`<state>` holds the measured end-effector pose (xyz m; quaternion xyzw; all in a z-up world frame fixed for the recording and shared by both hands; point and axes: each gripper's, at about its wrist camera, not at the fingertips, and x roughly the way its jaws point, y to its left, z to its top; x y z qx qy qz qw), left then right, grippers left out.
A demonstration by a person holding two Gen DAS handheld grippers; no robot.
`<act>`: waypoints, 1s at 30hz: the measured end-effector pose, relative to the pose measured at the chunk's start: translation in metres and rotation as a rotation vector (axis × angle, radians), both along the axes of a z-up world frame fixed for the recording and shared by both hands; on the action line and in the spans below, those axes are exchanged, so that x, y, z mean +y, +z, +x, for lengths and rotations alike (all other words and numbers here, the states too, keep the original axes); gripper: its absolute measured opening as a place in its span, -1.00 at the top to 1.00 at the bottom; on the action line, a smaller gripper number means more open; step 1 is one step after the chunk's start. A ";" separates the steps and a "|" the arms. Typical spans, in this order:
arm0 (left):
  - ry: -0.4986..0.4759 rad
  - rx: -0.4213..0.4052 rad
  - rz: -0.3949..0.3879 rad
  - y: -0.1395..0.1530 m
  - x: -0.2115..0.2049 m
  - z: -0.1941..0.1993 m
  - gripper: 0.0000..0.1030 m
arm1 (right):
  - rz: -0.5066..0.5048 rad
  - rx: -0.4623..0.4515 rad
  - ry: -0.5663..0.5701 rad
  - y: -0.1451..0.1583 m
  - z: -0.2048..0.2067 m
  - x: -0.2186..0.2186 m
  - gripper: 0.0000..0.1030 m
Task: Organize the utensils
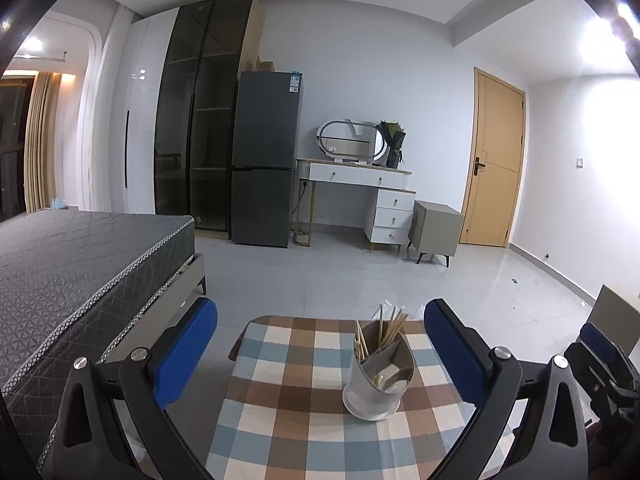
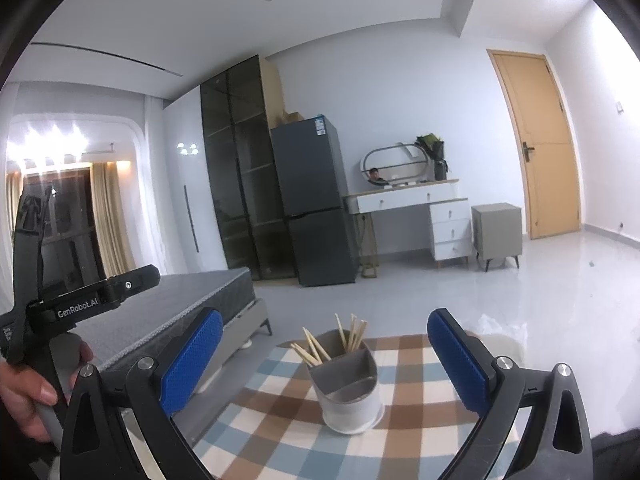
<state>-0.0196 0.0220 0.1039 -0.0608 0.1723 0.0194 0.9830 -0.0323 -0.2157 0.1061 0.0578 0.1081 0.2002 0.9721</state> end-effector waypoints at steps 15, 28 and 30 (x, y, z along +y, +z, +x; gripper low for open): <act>0.039 0.014 -0.013 -0.039 0.002 -0.009 -0.95 | -0.054 -0.003 -0.003 -0.040 -0.017 0.000 -1.00; 0.023 0.115 0.022 -0.075 -0.013 0.000 -0.95 | -0.078 0.091 -0.009 -0.073 -0.008 -0.004 -1.00; 0.020 0.122 0.031 -0.080 -0.015 0.000 -0.95 | -0.084 0.104 -0.005 -0.076 -0.007 -0.004 -1.00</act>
